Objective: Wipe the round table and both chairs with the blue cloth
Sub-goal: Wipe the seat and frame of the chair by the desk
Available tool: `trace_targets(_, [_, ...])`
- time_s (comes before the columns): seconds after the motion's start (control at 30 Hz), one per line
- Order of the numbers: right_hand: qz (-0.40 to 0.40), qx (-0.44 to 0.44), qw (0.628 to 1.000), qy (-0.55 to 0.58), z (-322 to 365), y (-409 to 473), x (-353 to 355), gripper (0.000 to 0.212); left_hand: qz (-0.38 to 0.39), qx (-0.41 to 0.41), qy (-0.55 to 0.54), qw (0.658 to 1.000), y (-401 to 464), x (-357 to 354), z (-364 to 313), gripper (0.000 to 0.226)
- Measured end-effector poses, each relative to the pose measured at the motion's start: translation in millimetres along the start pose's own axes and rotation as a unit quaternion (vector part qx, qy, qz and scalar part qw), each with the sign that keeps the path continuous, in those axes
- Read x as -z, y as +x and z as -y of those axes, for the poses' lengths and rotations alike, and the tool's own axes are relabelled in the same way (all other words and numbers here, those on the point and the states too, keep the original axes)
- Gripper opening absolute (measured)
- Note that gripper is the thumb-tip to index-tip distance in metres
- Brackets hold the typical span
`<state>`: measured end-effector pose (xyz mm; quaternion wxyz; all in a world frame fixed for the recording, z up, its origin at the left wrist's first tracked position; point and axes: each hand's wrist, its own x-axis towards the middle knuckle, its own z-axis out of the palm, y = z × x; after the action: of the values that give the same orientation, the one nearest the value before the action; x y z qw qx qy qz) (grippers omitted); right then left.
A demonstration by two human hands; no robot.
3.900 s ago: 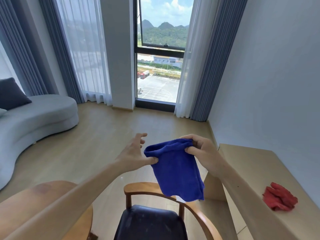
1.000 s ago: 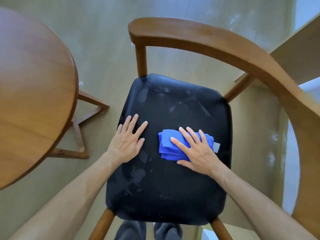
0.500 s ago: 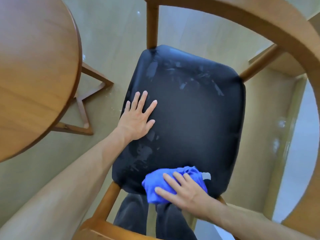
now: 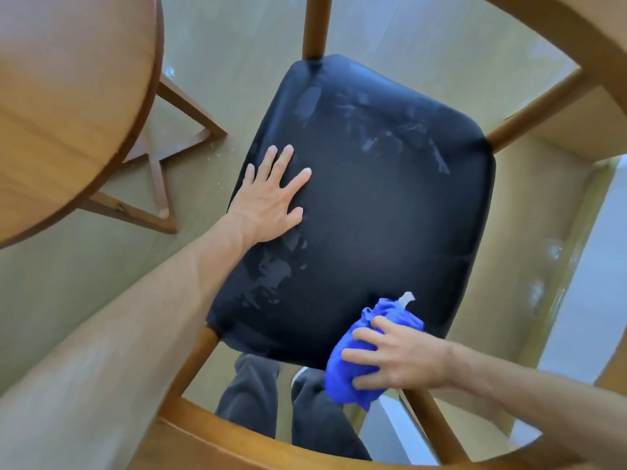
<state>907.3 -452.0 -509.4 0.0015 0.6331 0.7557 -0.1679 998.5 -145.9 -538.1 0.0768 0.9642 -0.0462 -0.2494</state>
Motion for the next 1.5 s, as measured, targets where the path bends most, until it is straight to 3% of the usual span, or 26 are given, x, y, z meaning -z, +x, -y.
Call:
trace_targets(0.1, [-0.089,-0.134,0.987,-0.003,-61,-36,13,0.027,-0.008,-0.007,-0.007,1.0,-2,-2,2,0.068])
trace_targets(0.17, [-0.13,-0.304,0.944,-0.024,-106,-50,20,0.039,-0.016,-0.01,-0.02,1.0,-2,-5,3,0.067])
trace_targets(0.23, [-0.169,-0.512,0.842,0.028,-141,-46,26,0.05,-0.024,-0.012,-0.027,0.999,-2,-9,5,0.067])
trace_targets(0.3, [-0.185,-0.645,0.732,0.113,-160,-30,26,0.061,-0.028,-0.012,-0.027,0.999,-1,-11,6,0.066])
trace_targets(0.37, [-0.175,-0.695,0.685,0.134,-161,-8,29,0.069,-0.028,-0.007,-0.024,0.999,-3,-14,4,0.067])
trace_targets(0.47, [-0.213,-0.728,0.638,0.135,-133,30,32,0.059,-0.029,-0.003,-0.035,0.999,-4,-17,3,0.066])
trace_targets(0.5, [-0.221,-0.712,0.655,0.124,-113,47,31,0.059,-0.029,-0.005,-0.043,0.999,-3,-15,5,0.065])
trace_targets(0.53, [-0.229,-0.669,0.697,0.116,-86,66,30,0.06,-0.029,-0.009,-0.053,0.998,-3,-14,7,0.063])
trace_targets(0.63, [-0.174,-0.445,0.869,0.13,5,112,21,0.055,-0.034,-0.025,-0.089,0.995,-4,-9,12,0.061])
trace_targets(0.67, [-0.146,-0.372,0.908,0.123,26,117,18,0.05,-0.037,-0.032,-0.093,0.994,-5,-8,14,0.06])
trace_targets(0.73, [-0.115,-0.286,0.946,0.104,23,102,15,0.048,-0.047,-0.05,-0.09,0.994,-6,-9,21,0.059])
trace_targets(0.8, [-0.139,-0.311,0.939,0.046,-28,67,19,0.054,-0.064,-0.061,-0.081,0.993,-6,-10,27,0.058])
trace_targets(0.87, [-0.203,-0.437,0.876,0.003,-101,19,25,0.055,-0.084,-0.066,-0.067,0.992,-6,-13,30,0.057])
trace_targets(0.97, [-0.214,-0.696,0.684,0.051,-198,-29,35,0.06,-0.107,-0.068,-0.057,0.99,-4,-20,31,0.057])
trace_targets(1.03, [-0.24,-0.787,0.559,0.101,-232,-21,39,0.064,-0.107,-0.07,-0.064,0.99,-3,-21,33,0.055])
trace_targets(1.07, [-0.253,-0.808,0.52,0.11,-240,-8,41,0.064,-0.103,-0.069,-0.069,0.99,-2,-20,33,0.055])
trace_targets(1.1, [-0.257,-0.816,0.506,0.107,-240,8,44,0.064,-0.097,-0.07,-0.073,0.99,-2,-19,34,0.056])
trace_targets(1.13, [-0.253,-0.812,0.516,0.099,-234,26,46,0.064,-0.091,-0.072,-0.081,0.99,-1,-18,35,0.057])
trace_targets(1.2, [-0.252,-0.77,0.582,0.071,-200,69,45,0.063,-0.088,-0.068,-0.137,0.984,-1,-17,36,0.056])
trace_targets(1.27, [-0.264,-0.674,0.684,0.092,-135,117,40,0.061,-0.089,-0.044,-0.25,0.963,2,-12,38,0.057])
trace_targets(1.33, [-0.228,-0.543,0.797,0.135,-60,147,30,0.056,-0.085,-0.018,-0.367,0.926,4,-6,41,0.055])
trace_targets(1.4, [-0.187,-0.416,0.88,0.133,-15,140,18,0.047,-0.068,-0.014,-0.394,0.917,4,3,46,0.057])
trace_targets(1.47, [-0.187,-0.337,0.918,0.097,-35,108,18,0.047,-0.066,-0.033,-0.365,0.928,4,8,48,0.059])
trace_targets(1.5, [-0.202,-0.345,0.914,0.071,-63,93,25,0.051,-0.069,-0.043,-0.347,0.934,3,9,49,0.059])
